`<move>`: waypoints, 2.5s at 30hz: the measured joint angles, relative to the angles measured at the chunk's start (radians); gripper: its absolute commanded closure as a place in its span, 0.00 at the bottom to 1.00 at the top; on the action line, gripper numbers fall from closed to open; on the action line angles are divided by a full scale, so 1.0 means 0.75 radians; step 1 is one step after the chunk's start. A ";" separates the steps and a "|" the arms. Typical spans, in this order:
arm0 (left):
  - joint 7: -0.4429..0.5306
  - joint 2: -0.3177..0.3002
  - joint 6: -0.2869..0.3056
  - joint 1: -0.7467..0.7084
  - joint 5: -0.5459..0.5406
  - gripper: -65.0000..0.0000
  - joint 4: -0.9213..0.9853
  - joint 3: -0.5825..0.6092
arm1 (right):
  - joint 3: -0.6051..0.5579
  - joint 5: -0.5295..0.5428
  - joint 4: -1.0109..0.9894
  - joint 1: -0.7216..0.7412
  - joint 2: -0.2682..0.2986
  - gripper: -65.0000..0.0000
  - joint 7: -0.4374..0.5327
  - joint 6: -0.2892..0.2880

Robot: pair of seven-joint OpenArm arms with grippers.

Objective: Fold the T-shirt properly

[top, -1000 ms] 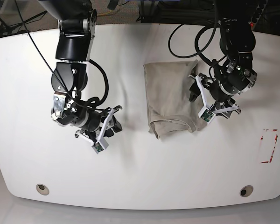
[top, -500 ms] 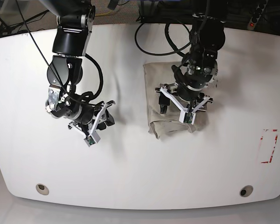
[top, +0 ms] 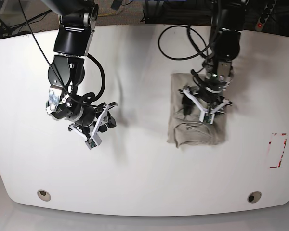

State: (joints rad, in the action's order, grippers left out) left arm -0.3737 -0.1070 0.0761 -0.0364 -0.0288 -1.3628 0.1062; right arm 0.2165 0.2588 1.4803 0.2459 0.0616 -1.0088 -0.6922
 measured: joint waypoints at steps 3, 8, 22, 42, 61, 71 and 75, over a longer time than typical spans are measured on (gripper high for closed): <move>-0.113 -0.143 0.185 0.016 -0.027 0.33 -0.008 -0.049 | -0.004 0.004 0.005 0.004 -0.004 0.72 0.003 -0.001; -0.148 -0.338 0.498 -0.030 -0.052 0.33 -0.005 -0.241 | -0.001 0.003 0.006 0.000 -0.001 0.72 -0.002 -0.001; -0.104 -0.786 0.725 -0.069 0.045 0.33 0.467 -0.650 | -0.003 0.009 0.011 -0.021 -0.005 0.72 0.002 -0.001; -0.134 -0.624 0.839 -0.080 0.095 0.33 -0.001 -0.905 | -0.013 -0.111 0.292 -0.148 0.011 0.72 0.137 -0.010; 0.423 -0.156 0.282 -0.162 0.087 0.34 -0.146 -0.395 | 0.067 -0.652 0.216 -0.588 0.078 0.72 1.261 0.299; 0.423 -0.019 0.214 -0.608 0.088 0.34 -0.451 -0.339 | 0.123 -0.395 0.219 -0.950 0.166 0.72 1.383 0.310; 0.421 -0.007 0.215 -0.839 0.087 0.34 -0.602 -0.338 | 0.119 -0.275 0.224 -1.095 0.205 0.72 1.428 0.304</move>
State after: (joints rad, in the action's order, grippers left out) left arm -0.0582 -0.1123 0.2375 -0.6655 0.0368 -1.8145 -0.1474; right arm 0.3054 0.0525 1.6485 -0.5751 0.2157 0.0620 -0.4644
